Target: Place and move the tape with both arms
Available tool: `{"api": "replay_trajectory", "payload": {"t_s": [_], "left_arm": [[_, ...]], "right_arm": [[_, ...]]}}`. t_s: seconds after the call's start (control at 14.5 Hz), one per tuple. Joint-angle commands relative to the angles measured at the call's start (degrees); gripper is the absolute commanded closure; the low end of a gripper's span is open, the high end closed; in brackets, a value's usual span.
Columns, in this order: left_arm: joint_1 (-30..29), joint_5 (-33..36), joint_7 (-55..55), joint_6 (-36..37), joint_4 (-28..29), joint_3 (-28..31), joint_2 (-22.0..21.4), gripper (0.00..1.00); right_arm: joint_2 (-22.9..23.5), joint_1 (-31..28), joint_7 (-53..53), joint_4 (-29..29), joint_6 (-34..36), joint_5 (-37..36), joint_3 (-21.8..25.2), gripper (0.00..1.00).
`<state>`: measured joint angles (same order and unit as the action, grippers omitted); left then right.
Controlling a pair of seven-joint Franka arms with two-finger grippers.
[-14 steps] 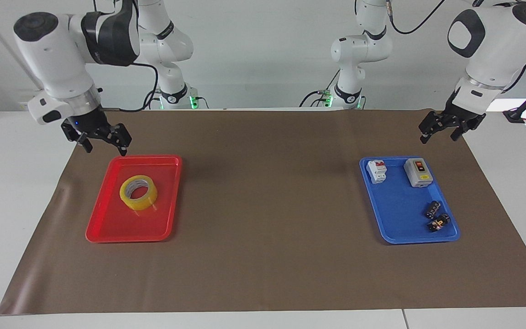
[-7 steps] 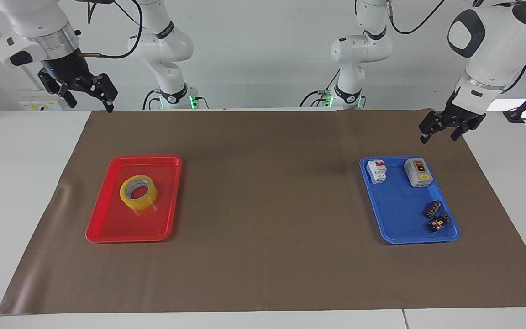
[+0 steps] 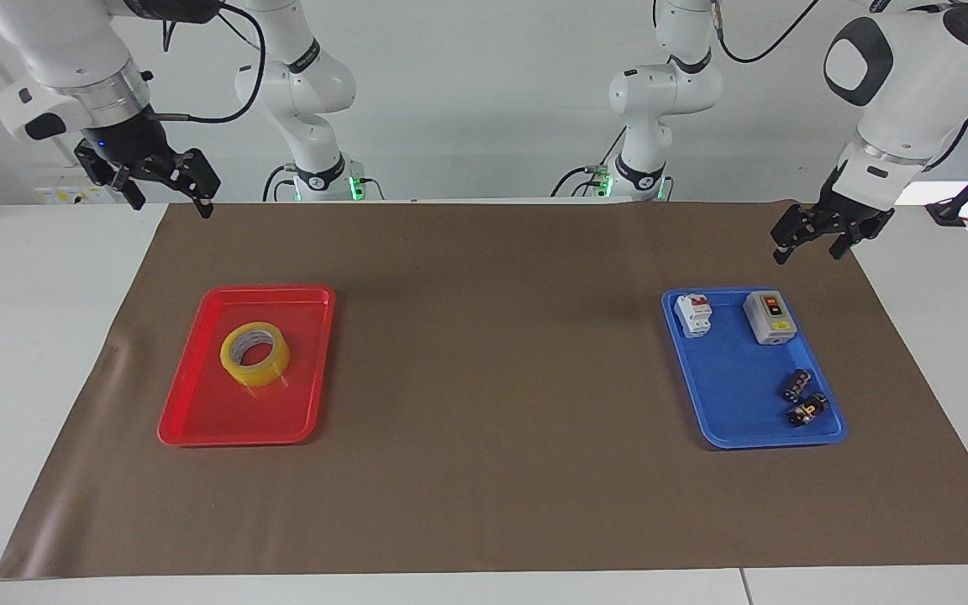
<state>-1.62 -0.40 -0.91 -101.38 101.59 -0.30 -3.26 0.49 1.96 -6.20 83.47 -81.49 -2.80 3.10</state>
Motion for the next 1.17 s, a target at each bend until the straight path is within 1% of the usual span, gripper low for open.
{"api": "replay_trajectory", "payload": {"t_s": [0.0,0.34,0.62,0.9,1.1], "left_arm": [[-0.1,0.6,-0.6,0.0,1.4,-0.1,-1.5,0.0],[-0.1,0.6,-0.6,0.0,1.4,-0.1,-1.6,0.0],[-0.1,0.6,-0.6,0.0,1.4,-0.1,-1.6,0.0],[-0.1,0.6,-0.6,0.0,1.4,-0.1,-1.6,0.0],[-0.1,0.6,-0.6,0.0,1.4,-0.1,-1.6,0.0]], "right_arm": [[-0.1,-0.2,0.0,-0.3,0.1,0.2,-1.3,0.0],[0.4,-0.5,0.1,-1.2,0.5,0.6,-1.7,0.0],[0.6,-0.6,0.0,-2.4,1.0,2.4,-1.7,0.0],[0.6,-1.1,0.3,-2.4,1.4,2.2,-1.5,0.0],[0.6,-1.1,0.8,-2.5,3.6,2.0,-1.6,0.0]]}}
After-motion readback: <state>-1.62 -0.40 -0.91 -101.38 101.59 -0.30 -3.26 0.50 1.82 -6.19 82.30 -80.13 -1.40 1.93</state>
